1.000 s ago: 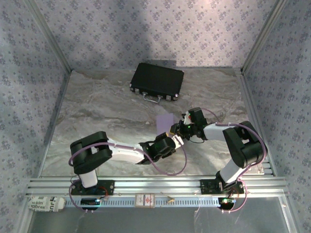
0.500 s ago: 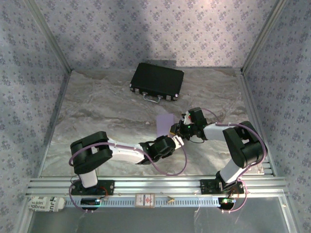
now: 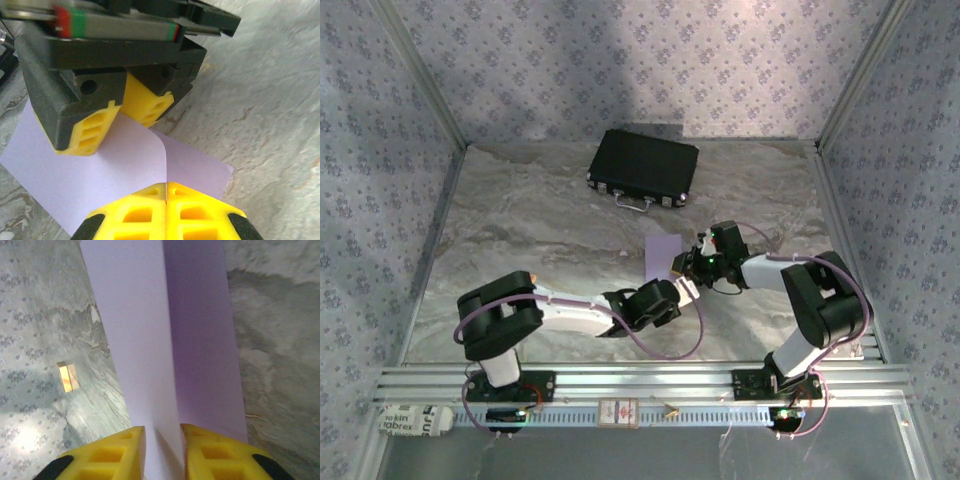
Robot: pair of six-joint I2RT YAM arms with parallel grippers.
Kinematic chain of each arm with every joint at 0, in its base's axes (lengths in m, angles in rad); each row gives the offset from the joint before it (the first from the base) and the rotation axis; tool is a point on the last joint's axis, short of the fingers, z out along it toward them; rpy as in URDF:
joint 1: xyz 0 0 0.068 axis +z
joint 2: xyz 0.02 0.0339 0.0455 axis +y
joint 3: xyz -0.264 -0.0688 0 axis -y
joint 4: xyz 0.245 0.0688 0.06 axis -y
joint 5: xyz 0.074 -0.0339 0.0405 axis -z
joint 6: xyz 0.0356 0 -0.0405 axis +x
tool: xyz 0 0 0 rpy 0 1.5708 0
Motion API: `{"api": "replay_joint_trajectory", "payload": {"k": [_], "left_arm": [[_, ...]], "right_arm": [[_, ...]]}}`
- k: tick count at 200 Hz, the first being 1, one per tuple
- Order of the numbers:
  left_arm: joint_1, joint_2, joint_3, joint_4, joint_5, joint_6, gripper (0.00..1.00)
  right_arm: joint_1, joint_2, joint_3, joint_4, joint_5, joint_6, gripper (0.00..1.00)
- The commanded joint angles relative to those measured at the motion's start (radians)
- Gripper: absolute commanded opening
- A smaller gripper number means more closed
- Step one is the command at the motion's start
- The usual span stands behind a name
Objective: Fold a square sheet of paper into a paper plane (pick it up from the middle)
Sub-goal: Fold the triangle a second time at the center of the table.
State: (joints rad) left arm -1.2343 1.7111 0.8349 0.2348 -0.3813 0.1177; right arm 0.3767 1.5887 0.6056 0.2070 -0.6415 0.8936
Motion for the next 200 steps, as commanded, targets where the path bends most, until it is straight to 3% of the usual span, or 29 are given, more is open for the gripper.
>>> {"api": "replay_joint_trajectory", "payload": {"k": [1, 18, 86, 121, 200], "left_arm": [[0.03, -0.067, -0.017, -0.004, 0.109, -0.093, 0.05], [0.054, -0.086, -0.028, -0.011, 0.167, -0.134, 0.05], [0.159, -0.121, -0.07, 0.018, 0.37, -0.328, 0.07], [0.195, -0.133, -0.105, 0.042, 0.407, -0.399, 0.08], [0.237, -0.135, -0.144, 0.08, 0.419, -0.524, 0.08]], "right_arm": [[-0.02, -0.066, -0.026, -0.047, 0.043, -0.005, 0.28], [-0.038, -0.104, -0.042, -0.064, 0.044, -0.011, 0.33], [-0.049, -0.264, -0.103, -0.177, 0.089, -0.027, 0.34], [-0.01, -0.306, -0.144, -0.166, 0.099, -0.002, 0.26], [0.144, -0.243, -0.155, -0.104, 0.159, 0.051, 0.08]]}}
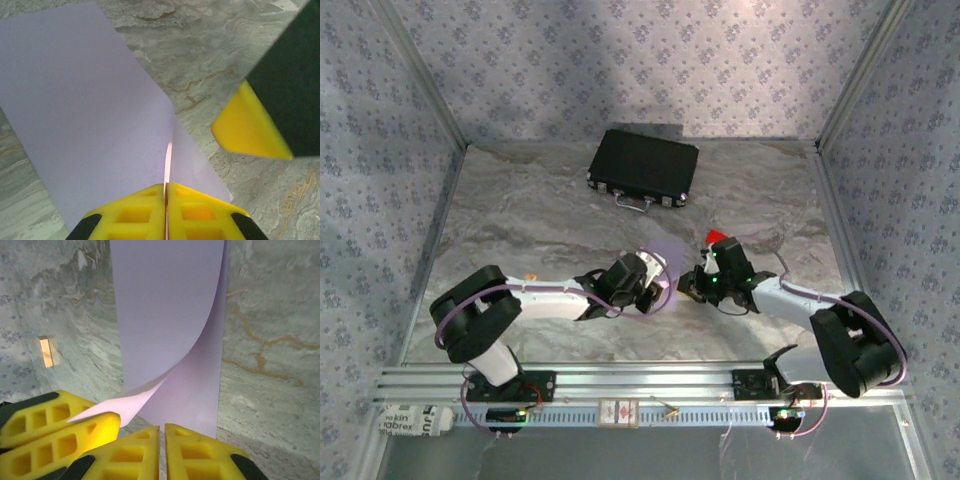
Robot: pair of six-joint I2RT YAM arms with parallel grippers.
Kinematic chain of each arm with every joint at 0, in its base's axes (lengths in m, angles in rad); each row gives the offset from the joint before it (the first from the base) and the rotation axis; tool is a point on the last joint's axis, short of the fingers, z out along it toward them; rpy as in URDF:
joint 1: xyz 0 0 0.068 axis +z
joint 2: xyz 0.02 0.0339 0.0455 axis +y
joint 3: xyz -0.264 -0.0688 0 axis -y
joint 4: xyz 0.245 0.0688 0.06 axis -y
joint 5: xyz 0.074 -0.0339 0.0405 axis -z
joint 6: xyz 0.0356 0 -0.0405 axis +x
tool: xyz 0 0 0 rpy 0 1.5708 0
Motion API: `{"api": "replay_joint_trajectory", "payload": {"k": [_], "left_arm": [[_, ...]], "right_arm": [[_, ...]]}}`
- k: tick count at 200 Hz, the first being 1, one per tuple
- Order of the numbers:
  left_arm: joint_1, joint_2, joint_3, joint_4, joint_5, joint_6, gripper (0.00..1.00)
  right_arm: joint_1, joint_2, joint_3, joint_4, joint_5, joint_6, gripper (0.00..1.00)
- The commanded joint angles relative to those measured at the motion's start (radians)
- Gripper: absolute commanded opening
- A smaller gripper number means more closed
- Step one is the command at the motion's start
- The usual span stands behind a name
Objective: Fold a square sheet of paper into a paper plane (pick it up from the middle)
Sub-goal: Fold the triangle a second time at the center of the table.
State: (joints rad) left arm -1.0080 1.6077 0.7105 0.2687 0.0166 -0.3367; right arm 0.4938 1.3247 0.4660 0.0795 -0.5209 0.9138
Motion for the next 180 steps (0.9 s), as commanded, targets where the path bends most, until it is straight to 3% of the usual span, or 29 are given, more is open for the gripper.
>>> {"api": "replay_joint_trajectory", "payload": {"k": [1, 54, 104, 180], "left_arm": [[0.011, -0.031, -0.02, 0.047, 0.02, -0.071, 0.08], [0.012, -0.02, -0.031, 0.068, 0.011, -0.126, 0.08], [0.011, -0.019, -0.031, 0.08, -0.001, -0.199, 0.08], [0.002, 0.015, -0.068, 0.197, -0.047, -0.389, 0.08]], "right_arm": [[0.027, 0.023, -0.015, 0.024, 0.039, 0.031, 0.08], [0.085, 0.091, -0.013, 0.082, 0.064, 0.063, 0.04], [0.082, 0.118, 0.003, -0.063, 0.165, 0.005, 0.04], [0.048, 0.067, 0.063, -0.187, 0.194, -0.091, 0.06]]}}
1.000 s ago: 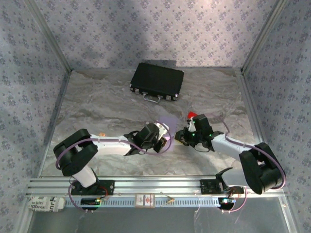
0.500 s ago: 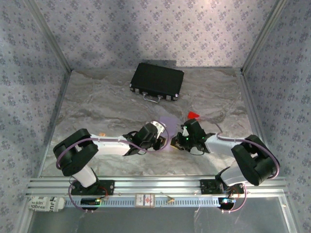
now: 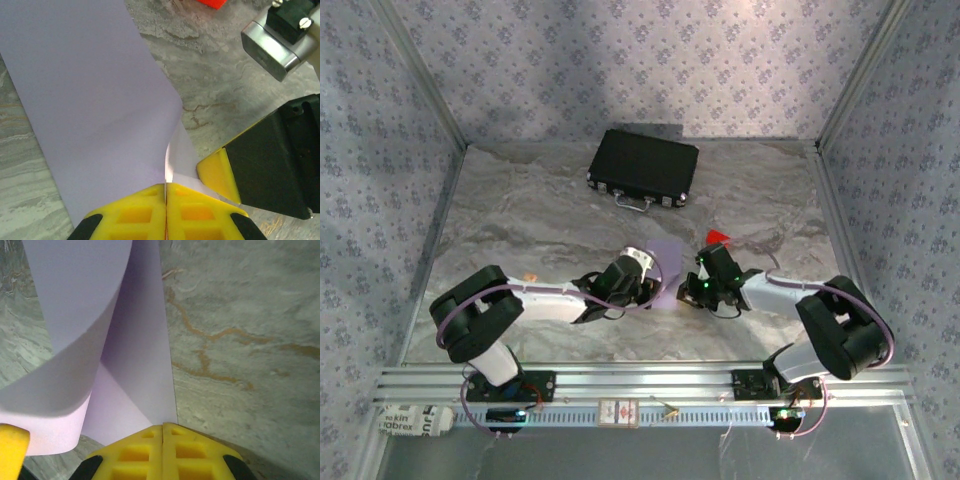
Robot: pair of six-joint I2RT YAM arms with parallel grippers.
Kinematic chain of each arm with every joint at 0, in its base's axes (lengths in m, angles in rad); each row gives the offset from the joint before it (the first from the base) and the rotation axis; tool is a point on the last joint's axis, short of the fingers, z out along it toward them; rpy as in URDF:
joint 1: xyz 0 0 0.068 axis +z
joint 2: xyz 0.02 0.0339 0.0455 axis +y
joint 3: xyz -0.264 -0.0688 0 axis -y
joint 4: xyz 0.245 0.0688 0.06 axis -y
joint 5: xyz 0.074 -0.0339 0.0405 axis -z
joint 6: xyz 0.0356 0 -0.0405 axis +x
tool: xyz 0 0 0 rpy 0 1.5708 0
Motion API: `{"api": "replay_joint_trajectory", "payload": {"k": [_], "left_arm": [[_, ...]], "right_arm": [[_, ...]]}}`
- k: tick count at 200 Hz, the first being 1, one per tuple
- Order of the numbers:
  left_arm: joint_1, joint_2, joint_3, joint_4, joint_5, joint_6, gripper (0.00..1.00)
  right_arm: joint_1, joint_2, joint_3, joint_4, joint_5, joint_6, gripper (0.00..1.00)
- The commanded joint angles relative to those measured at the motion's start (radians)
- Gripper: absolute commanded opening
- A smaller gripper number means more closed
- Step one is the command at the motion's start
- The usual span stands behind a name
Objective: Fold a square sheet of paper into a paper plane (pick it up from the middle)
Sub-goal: Fold the triangle a second time at the center of the table.
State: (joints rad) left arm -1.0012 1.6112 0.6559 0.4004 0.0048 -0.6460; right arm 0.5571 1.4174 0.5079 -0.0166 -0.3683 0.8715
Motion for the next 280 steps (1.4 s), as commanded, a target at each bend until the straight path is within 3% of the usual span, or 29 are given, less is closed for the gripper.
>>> {"api": "replay_joint_trajectory", "payload": {"k": [1, 34, 119, 202, 280], "left_arm": [[-0.006, 0.012, -0.014, 0.066, -0.035, -0.08, 0.08], [-0.018, 0.017, -0.019, 0.086, -0.075, -0.128, 0.07], [-0.026, 0.031, -0.025, 0.114, -0.078, -0.139, 0.11], [0.017, 0.037, 0.005, 0.061, 0.042, -0.124, 0.21], [0.099, 0.054, 0.095, -0.08, 0.308, -0.08, 0.26]], "right_arm": [[-0.016, -0.026, 0.022, -0.091, 0.04, -0.049, 0.06], [-0.001, -0.063, 0.008, 0.005, -0.034, -0.011, 0.1], [0.026, 0.022, -0.019, 0.183, -0.055, 0.081, 0.09], [0.034, 0.072, -0.014, 0.198, -0.028, 0.101, 0.08], [0.027, 0.109, 0.014, 0.123, -0.021, 0.061, 0.07]]}}
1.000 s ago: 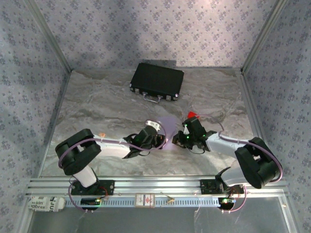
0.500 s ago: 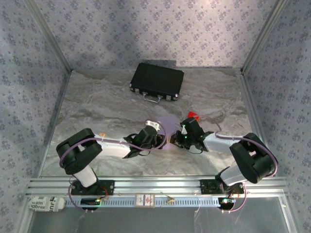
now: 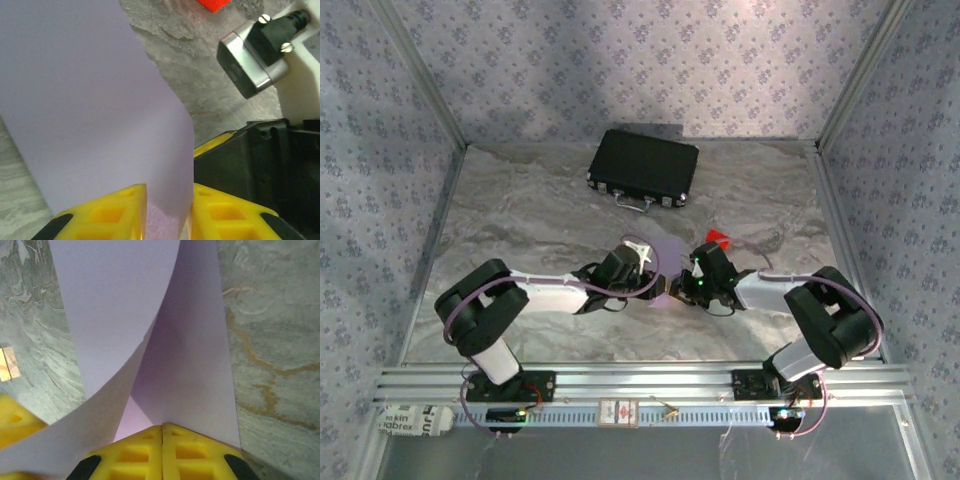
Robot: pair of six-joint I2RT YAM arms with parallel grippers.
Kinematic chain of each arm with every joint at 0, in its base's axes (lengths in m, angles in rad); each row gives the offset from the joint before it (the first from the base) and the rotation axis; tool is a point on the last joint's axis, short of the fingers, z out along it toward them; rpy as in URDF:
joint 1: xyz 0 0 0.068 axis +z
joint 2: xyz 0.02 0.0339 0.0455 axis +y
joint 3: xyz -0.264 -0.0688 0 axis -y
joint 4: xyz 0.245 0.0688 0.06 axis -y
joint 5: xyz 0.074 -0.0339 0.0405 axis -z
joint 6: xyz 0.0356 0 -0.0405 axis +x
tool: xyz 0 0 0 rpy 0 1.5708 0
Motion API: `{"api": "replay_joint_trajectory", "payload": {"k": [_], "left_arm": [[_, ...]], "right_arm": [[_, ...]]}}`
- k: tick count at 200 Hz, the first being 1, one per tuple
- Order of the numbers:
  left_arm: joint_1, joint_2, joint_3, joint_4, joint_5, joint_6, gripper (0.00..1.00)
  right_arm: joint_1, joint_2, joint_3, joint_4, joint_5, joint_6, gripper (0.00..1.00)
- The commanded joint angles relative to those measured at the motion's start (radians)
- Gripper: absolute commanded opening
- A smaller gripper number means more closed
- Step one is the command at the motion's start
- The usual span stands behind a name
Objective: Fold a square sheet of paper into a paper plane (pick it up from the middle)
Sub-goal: Fold the triangle a second time at the center of the table.
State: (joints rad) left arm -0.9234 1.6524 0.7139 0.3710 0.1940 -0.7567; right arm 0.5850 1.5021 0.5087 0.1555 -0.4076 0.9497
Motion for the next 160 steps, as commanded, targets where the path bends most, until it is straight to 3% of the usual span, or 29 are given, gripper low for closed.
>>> {"api": "replay_joint_trajectory", "payload": {"k": [1, 70, 160], "left_arm": [[0.022, 0.012, 0.037, -0.051, 0.121, 0.031, 0.26], [0.06, 0.033, 0.096, -0.157, 0.242, 0.094, 0.24], [0.069, 0.02, 0.108, -0.175, 0.225, 0.132, 0.22]], "right_arm": [[-0.001, 0.025, 0.013, -0.049, 0.018, -0.017, 0.07], [-0.007, 0.027, 0.006, -0.057, 0.024, -0.015, 0.06], [-0.009, 0.021, 0.005, -0.073, 0.027, -0.022, 0.06]]}}
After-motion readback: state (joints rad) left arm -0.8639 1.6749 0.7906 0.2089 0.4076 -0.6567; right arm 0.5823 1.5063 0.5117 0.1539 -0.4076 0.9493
